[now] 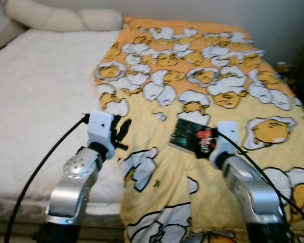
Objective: Clean up the room
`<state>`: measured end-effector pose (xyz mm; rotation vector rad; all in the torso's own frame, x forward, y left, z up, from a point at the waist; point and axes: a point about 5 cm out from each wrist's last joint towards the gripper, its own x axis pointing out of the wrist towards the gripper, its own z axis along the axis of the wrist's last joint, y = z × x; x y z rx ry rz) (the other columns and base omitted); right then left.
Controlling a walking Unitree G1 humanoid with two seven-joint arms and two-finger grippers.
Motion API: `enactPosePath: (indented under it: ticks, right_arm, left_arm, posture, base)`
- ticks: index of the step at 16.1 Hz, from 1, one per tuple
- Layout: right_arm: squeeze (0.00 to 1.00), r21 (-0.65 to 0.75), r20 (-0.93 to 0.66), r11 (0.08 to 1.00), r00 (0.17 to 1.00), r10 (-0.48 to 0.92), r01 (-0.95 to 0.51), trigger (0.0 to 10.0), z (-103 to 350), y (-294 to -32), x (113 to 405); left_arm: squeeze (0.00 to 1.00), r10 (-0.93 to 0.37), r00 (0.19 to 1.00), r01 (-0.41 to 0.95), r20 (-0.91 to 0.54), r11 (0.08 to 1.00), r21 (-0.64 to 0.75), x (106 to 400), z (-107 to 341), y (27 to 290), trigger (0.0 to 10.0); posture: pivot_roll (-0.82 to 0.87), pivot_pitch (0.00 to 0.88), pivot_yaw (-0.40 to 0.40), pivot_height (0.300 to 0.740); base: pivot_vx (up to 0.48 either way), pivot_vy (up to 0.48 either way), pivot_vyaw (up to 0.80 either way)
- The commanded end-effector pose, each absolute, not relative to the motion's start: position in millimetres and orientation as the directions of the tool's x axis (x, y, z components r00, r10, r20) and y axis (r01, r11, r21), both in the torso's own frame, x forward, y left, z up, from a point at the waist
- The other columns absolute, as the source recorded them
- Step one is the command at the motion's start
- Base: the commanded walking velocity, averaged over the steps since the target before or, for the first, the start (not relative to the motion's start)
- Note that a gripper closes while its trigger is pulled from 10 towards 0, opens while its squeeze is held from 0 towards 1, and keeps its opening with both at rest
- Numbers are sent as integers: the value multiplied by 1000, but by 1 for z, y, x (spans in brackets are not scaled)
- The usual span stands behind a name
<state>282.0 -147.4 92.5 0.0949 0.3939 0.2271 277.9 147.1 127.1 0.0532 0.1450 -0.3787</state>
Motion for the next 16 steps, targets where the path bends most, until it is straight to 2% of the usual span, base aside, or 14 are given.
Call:
enactPosePath:
  ticks: [1,4,6,8,10,13,16]
  right_arm:
    - [1000,182,-434,975,879,199,-131,10000,86,-161,284]
    - [1000,299,-502,953,840,205,-54,10000,82,-175,289]
    - [1000,426,-541,904,814,212,47,10000,77,-195,289]
    - [1000,491,-584,864,778,231,112,10000,71,-215,284]
    - [1000,450,-609,882,771,188,141,10000,68,-237,282]
    - [1000,436,-608,880,783,134,188,10000,68,-269,282]
    - [1000,522,-598,838,769,228,158,10000,66,-282,286]
  left_arm:
    - [1000,-430,883,441,-189,897,17,280,127,143,10000]
    - [1000,-533,819,543,-213,840,-16,279,130,141,10000]
    - [1000,-617,753,626,-227,779,-41,276,136,136,10000]
    - [1000,-670,704,675,-234,734,-71,274,140,131,10000]
    - [1000,-710,656,717,-255,692,-81,269,139,128,10000]
    - [1000,-714,644,728,-274,683,-68,269,139,127,10000]
    - [1000,-734,603,754,-311,652,-77,271,142,126,10000]
  posture:
    - [-52,0,9,740]
    - [-49,0,13,740]
    - [-45,0,6,740]
    - [-44,0,2,740]
    - [-45,0,3,740]
    - [-48,0,15,740]
    - [-42,0,41,740]
  base:
    - [0,0,0]
    - [0,0,0]
    - [0,0,0]
    - [0,0,0]
    - [0,0,0]
    - [0,0,0]
    - [0,0,0]
